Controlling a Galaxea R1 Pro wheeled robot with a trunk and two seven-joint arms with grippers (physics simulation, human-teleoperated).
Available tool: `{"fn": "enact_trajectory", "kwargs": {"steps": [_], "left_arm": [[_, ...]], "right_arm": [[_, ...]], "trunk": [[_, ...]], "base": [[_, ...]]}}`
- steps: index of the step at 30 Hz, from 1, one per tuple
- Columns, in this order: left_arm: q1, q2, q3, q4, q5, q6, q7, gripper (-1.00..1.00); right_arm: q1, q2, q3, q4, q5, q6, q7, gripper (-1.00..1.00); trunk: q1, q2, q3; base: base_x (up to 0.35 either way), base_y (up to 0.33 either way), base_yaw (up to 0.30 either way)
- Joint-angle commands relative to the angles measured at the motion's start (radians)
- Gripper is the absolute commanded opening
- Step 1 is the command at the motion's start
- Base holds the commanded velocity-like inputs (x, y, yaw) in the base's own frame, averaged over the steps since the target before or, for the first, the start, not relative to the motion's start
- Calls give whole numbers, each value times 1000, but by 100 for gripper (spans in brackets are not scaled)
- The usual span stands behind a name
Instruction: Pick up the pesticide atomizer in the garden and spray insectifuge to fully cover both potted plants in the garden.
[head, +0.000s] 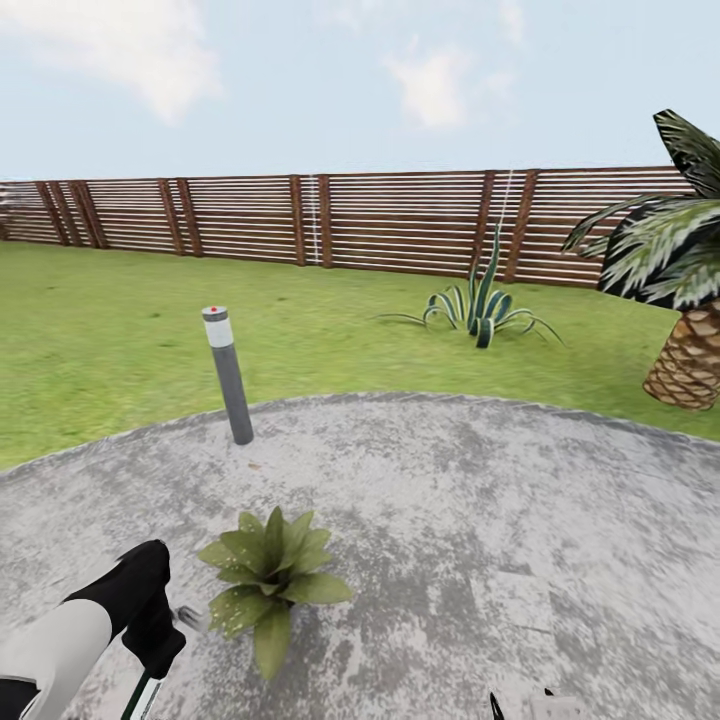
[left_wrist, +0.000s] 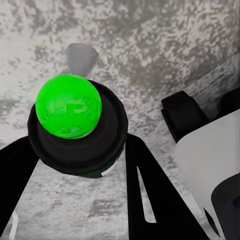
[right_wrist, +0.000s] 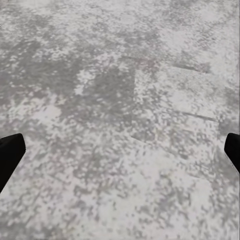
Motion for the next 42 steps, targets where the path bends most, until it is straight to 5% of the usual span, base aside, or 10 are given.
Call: {"fn": "enact_trajectory", "kwargs": {"steps": [1,42], "left_arm": [[0,0,-1,-2,-10,6,-10,-100],[-1,-12,1,-3,-12,25,7,-100]], "right_arm": [[0,0,-8,1,10,-3,-2,100],[-1,0,-8,0,10,-3,-2,100]], "trunk": [[0,0,-1],[0,0,-1]], "base": [[140,-272,275],[53,-273,218]]}}
